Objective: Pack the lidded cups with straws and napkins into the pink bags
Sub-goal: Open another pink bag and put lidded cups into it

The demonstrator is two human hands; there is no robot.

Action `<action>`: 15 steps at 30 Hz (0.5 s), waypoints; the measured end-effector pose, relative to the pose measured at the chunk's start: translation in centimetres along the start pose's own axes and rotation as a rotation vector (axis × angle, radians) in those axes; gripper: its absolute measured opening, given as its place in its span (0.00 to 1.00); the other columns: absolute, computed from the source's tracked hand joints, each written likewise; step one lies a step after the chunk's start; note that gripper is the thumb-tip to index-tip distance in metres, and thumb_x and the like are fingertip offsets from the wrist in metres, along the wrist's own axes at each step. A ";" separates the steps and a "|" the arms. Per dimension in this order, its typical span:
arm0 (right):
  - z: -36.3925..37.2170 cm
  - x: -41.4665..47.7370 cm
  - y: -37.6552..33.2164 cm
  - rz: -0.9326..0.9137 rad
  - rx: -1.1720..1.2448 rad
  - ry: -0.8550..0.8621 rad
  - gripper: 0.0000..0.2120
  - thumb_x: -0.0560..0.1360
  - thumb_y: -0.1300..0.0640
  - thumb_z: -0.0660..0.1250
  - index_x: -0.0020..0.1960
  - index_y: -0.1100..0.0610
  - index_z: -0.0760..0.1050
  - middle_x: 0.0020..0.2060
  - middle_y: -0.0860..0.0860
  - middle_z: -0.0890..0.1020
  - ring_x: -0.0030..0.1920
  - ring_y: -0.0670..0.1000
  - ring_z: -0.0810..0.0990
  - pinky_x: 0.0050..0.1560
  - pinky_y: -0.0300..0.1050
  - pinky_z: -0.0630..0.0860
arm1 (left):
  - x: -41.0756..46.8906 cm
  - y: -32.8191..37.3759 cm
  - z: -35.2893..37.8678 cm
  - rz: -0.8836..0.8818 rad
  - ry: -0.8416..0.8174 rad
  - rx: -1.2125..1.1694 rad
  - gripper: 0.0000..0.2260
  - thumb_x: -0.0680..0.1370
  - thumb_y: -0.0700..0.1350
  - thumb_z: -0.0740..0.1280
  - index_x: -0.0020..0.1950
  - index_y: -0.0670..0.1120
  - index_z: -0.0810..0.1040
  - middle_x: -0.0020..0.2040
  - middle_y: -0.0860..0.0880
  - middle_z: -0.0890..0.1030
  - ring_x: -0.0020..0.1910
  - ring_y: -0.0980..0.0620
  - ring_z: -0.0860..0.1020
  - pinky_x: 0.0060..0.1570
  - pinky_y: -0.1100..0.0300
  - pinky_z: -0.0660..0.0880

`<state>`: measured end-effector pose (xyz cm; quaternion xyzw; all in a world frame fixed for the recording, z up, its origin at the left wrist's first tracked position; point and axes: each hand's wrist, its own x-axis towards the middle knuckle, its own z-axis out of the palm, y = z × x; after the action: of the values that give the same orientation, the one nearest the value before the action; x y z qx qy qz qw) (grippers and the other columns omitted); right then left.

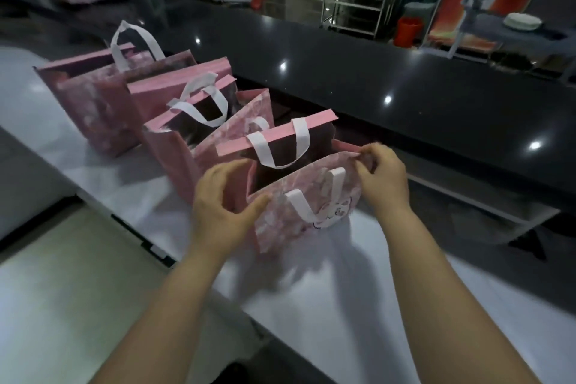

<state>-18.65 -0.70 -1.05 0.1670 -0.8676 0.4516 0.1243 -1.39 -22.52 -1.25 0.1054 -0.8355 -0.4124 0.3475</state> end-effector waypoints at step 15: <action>0.4 -11.5 2.6 0.506 0.565 0.141 0.11 0.75 0.66 0.69 0.49 0.49 0.80 0.45 0.44 0.85 0.46 0.43 0.83 0.44 0.36 0.80 | -4.0 -4.6 1.9 -0.563 -0.058 -0.454 0.12 0.75 0.37 0.72 0.47 0.55 0.83 0.44 0.55 0.86 0.45 0.56 0.84 0.47 0.60 0.81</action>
<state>-9.25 2.42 -7.45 -0.0560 -0.7121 0.6997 0.0176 -0.26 -22.45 -7.53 0.2401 -0.6704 -0.6696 0.2111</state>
